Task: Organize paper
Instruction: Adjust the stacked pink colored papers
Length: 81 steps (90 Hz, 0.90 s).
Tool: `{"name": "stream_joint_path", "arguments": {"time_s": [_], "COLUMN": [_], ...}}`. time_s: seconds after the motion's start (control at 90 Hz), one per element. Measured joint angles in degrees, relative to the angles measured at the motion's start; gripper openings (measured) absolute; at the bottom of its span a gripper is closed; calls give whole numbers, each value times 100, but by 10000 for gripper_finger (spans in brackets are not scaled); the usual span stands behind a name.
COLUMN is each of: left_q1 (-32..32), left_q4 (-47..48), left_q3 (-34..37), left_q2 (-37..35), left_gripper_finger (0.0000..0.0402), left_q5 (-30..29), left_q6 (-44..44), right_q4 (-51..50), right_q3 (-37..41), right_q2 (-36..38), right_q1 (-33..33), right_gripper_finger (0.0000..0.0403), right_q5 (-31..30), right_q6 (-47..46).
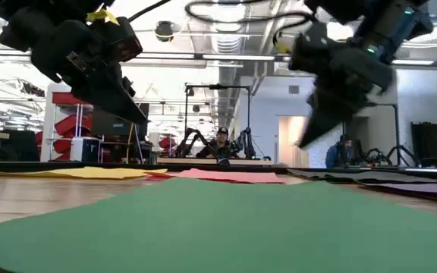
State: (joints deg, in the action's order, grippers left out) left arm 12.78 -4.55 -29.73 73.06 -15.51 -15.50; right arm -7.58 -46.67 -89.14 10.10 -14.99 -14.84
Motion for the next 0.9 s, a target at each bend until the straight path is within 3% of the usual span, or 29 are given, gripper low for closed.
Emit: {"name": "stream_joint_path", "arguments": {"time_s": [0.2,0.456,0.9], "left_q1": [-48,-319,-557], "left_q4": [-968,-1666,-1617], "left_q3": [284,675,760], "left_q2": [-107,-145,-146], "left_gripper_finger": [0,0,0], "left_q5": [206,212,334], "left_q6": [100,-340,-626], "right_q4": [1095,2167,2123], "right_q3": [-5,-11,-59], "right_q2": [-545,-1427,-1790], "right_q1": [-858,-1635,-2356], "right_gripper_finger": [0,0,0], "right_q5": [41,291,328], "right_q6": [713,485,270]}}
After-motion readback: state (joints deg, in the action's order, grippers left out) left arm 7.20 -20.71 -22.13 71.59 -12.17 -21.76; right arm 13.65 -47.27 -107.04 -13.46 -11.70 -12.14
